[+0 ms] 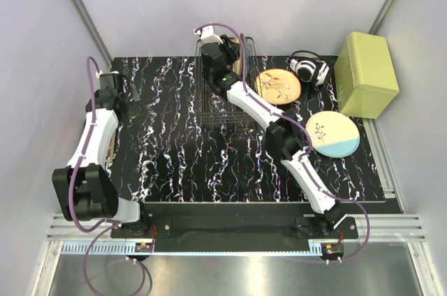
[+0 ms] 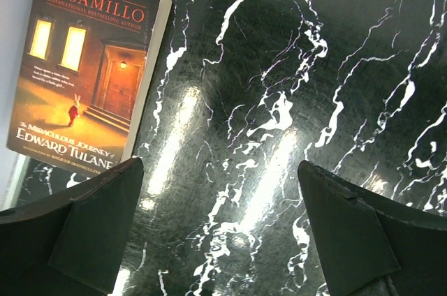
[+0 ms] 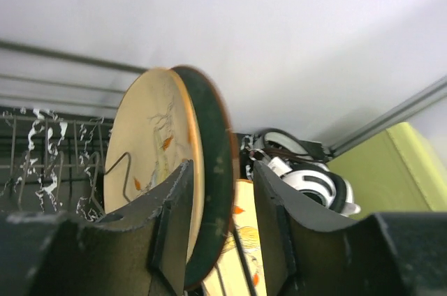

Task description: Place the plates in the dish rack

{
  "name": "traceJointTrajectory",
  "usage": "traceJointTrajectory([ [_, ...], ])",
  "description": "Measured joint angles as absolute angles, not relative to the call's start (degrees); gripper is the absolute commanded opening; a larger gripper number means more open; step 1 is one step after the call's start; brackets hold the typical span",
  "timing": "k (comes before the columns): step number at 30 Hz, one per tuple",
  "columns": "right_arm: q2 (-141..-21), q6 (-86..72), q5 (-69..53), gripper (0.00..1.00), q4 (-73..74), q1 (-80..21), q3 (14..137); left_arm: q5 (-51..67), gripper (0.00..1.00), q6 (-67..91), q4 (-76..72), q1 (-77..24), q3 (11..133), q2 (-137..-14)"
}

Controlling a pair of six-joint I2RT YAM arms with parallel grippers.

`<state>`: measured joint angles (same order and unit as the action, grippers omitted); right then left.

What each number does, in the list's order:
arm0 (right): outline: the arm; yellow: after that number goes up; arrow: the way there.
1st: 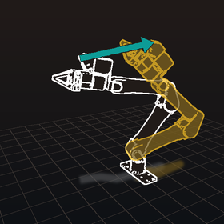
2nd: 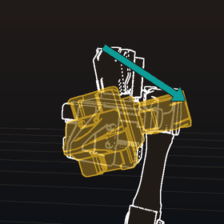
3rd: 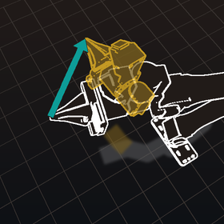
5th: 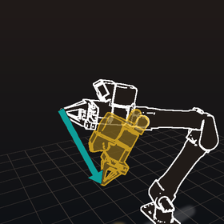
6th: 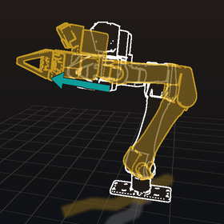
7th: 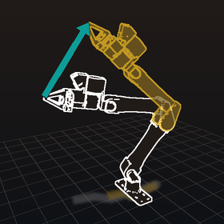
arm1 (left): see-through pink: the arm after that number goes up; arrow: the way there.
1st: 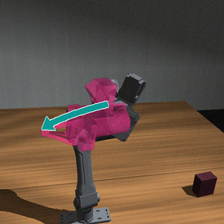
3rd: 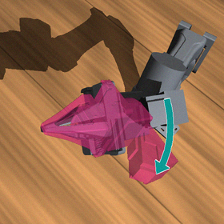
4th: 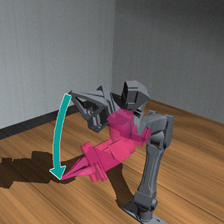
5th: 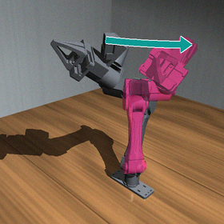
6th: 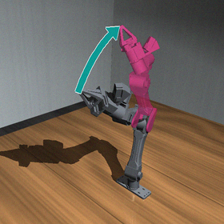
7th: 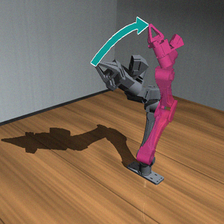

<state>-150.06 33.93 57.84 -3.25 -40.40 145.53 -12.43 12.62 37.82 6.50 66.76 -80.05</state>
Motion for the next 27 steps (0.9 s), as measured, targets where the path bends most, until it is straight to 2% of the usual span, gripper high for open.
traceJointTrajectory([
  [4,-145.5,33.5,59.1,0.49,-0.2,-41.7,145.0,-12.4,0.99,11.3,38.6,6.5,68.4,-80.7],
  [8,-136.6,23.9,53.4,0.84,16.2,-42.3,143.9,-9.5,0.99,10.7,39.8,6.5,69.3,-80.3],
  [10,-128.6,19.4,47.0,0.81,24.8,-42.1,139.3,-4.8,0.99,10.8,40.9,6.6,69.2,-79.2],
  [11,-124.0,18.2,43.8,0.82,28.7,-41.8,136.6,-1.7,0.99,11.1,40.9,6.7,68.7,-78.2],
  [12,-120.0,17.8,40.7,0.87,31.1,-41.5,133.5,0.8,0.99,11.6,41.0,6.6,68.2,-77.3],
  [15,-103.0,18.6,31.9,0.89,35.6,-38.8,116.9,8.9,0.98,15.0,40.6,4.6,65.0,-73.7],
  [17,-91.9,20.6,28.2,0.89,37.0,-35.0,104.3,12.3,0.93,16.9,39.5,0.3,62.4,-72.7],
  [20,-80.1,24.0,23.4,0.87,38.0,-24.4,88.2,15.5,0.81,18.4,38.0,-6.5,59.5,-73.3],
  [22,-75.7,26.6,20.2,0.89,38.3,-16.0,79.0,17.0,0.83,18.9,37.7,-9.8,59.0,-74.7],
  [23,-74.1,28.3,19.2,0.89,39.1,-12.4,75.0,17.6,0.88,19.1,37.3,-10.5,59.0,-75.4],
  [27,-69.0,35.2,16.1,0.87,39.4,-7.5,58.9,18.1,0.91,20.4,35.6,-10.8,59.0,-77.5],
])
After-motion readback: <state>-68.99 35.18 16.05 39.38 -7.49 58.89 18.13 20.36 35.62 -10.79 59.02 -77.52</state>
